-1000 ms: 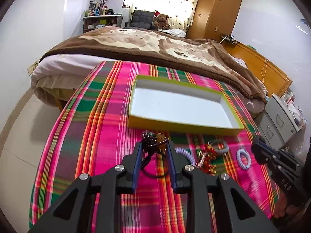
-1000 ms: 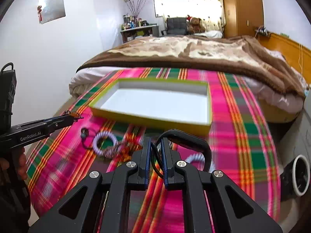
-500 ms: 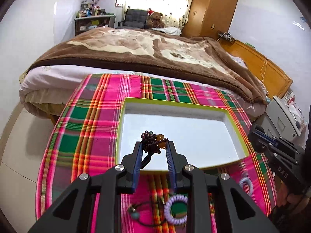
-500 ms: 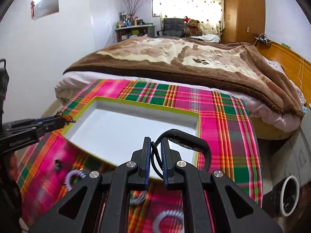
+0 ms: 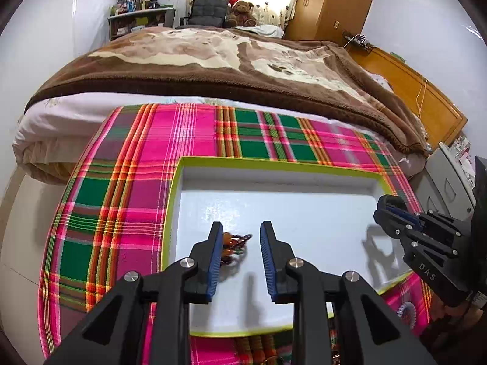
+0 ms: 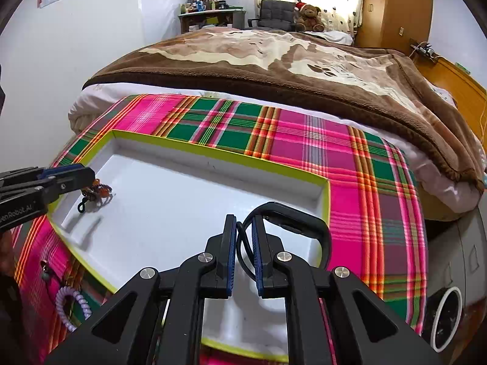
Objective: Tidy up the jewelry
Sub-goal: 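Carry the beaded bracelet into the box and open the left tool while the right tool carries the strap, then lower the black strap into the box and open the right tool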
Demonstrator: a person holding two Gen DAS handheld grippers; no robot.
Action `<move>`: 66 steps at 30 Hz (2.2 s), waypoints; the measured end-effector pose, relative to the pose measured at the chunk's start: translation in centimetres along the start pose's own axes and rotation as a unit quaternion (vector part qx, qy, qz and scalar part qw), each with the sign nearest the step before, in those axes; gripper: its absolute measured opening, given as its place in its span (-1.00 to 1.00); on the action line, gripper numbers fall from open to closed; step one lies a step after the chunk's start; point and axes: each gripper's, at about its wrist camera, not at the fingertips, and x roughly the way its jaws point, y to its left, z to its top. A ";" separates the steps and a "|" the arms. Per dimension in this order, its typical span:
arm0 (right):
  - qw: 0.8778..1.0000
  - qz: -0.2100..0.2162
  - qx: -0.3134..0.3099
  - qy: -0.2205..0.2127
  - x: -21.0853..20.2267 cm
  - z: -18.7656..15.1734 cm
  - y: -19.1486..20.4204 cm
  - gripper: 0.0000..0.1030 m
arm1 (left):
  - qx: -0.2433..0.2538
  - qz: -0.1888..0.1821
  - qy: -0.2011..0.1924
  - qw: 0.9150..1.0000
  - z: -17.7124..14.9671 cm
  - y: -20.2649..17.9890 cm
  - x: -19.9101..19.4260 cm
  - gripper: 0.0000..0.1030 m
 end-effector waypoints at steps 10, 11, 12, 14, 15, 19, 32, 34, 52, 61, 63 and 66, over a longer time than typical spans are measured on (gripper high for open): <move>1.000 -0.008 -0.015 0.010 1.5 0.9 0.4 -0.80 | -0.007 0.020 0.018 1.000 -0.3 1.0 0.8 -0.49; 1.000 -0.009 -0.017 0.015 1.7 0.9 0.5 -0.80 | -0.008 0.023 0.019 1.000 -0.3 1.0 0.8 -0.48; 1.000 -0.010 -0.021 0.017 1.9 1.0 0.7 -0.80 | -0.002 0.032 0.018 0.999 -0.4 0.9 0.7 -0.47; 0.999 -0.013 -0.029 0.019 2.2 1.0 0.9 -0.80 | 0.011 0.033 0.017 0.999 -0.6 0.6 0.7 -0.36; 0.999 -0.015 -0.032 0.021 2.4 1.0 1.0 -0.80 | 0.013 0.033 0.024 0.999 -0.7 0.6 0.8 -0.34; 0.999 -0.016 -0.039 0.030 3.2 1.3 1.2 -0.79 | 0.019 0.045 0.040 0.998 -0.9 0.4 1.7 -0.34; 0.998 -0.026 -0.057 0.016 2.7 1.3 1.7 -0.67 | 0.009 0.054 0.032 0.998 -0.8 0.6 1.4 -0.26; 0.998 -0.022 -0.054 0.006 1.9 1.4 1.7 -0.46 | 0.007 0.049 0.030 0.998 -0.9 0.5 1.1 -0.21; 0.998 0.012 0.039 -0.055 -6.0 -2.5 0.6 -0.30 | -0.023 0.058 -0.008 0.998 -4.9 0.9 -4.9 0.01; 0.994 0.010 0.084 -0.065 -8.9 -6.9 -0.8 -0.04 | -0.038 0.071 -0.033 0.996 -8.4 1.3 -7.7 0.03; 0.993 0.006 0.094 -0.065 -9.5 -8.0 -1.4 0.00 | -0.042 0.067 -0.040 0.996 -9.2 1.6 -8.3 0.03; 0.991 -0.005 0.117 -0.061 -10.1 -9.6 -2.6 0.00 | -0.052 0.046 -0.045 0.997 -10.5 2.4 -8.8 0.04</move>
